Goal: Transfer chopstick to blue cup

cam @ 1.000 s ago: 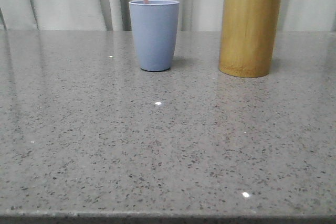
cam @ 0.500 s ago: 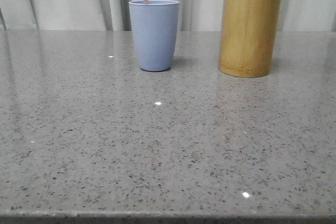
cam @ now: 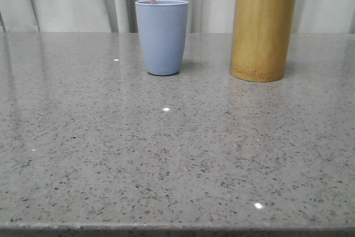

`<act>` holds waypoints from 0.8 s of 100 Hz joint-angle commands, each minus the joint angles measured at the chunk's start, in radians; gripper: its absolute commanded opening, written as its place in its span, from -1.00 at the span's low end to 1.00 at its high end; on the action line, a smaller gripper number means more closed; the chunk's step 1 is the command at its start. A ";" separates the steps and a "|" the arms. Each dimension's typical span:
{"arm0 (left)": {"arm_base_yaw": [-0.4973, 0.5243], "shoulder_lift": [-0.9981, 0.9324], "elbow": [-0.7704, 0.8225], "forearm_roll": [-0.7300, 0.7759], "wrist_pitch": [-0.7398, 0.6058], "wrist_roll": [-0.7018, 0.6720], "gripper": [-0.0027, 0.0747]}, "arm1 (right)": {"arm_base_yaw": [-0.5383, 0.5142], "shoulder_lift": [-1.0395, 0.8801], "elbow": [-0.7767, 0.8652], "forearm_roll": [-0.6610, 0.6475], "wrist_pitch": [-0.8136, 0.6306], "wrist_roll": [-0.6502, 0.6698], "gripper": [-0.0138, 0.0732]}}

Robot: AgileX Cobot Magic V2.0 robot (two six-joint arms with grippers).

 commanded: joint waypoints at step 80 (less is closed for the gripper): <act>0.002 -0.035 0.009 0.001 -0.081 -0.005 -0.98 | -0.211 -0.177 0.090 -0.143 0.032 0.189 -0.92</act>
